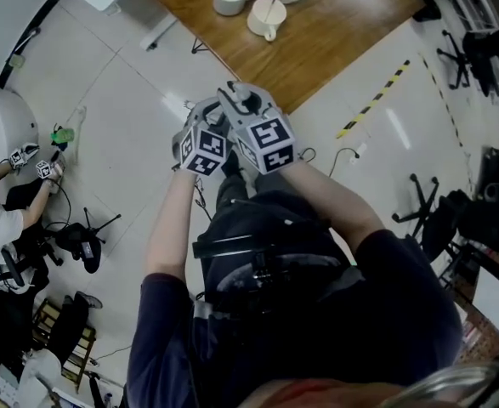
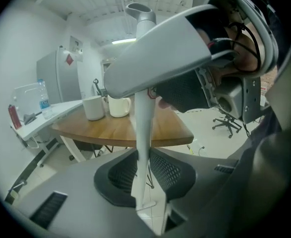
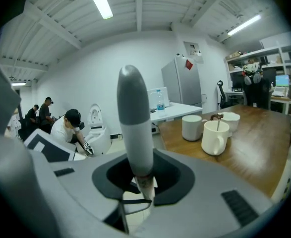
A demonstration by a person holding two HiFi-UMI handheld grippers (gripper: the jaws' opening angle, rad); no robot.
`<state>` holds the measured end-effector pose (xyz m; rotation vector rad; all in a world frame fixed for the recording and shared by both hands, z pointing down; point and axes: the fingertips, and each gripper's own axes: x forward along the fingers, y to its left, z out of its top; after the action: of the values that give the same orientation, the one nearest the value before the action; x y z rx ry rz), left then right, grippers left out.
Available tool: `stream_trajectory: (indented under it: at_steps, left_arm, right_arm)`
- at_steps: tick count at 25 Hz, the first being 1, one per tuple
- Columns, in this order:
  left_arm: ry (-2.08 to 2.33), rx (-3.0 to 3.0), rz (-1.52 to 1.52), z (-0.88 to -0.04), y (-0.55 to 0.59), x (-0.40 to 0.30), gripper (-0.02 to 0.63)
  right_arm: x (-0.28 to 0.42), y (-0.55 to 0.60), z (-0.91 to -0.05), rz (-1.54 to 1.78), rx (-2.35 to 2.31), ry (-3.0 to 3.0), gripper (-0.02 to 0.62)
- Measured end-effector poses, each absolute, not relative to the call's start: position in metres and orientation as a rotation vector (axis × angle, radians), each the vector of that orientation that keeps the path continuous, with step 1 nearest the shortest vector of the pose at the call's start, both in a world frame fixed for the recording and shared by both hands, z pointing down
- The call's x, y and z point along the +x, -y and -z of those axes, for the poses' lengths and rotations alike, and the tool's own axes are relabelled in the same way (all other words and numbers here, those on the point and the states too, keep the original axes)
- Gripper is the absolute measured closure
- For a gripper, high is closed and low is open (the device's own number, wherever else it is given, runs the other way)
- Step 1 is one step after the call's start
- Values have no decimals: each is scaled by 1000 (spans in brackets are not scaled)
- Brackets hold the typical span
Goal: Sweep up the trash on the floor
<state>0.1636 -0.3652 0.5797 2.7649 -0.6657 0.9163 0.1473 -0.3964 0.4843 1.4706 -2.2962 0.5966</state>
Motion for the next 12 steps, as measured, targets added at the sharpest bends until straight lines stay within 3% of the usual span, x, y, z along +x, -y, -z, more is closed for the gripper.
stream_trajectory:
  at_steps: [12]
  left_arm:
    - [766,2588,-1004,-619,347,111,526]
  right_arm:
    - [184,403,-532,-627,1499,2174,495]
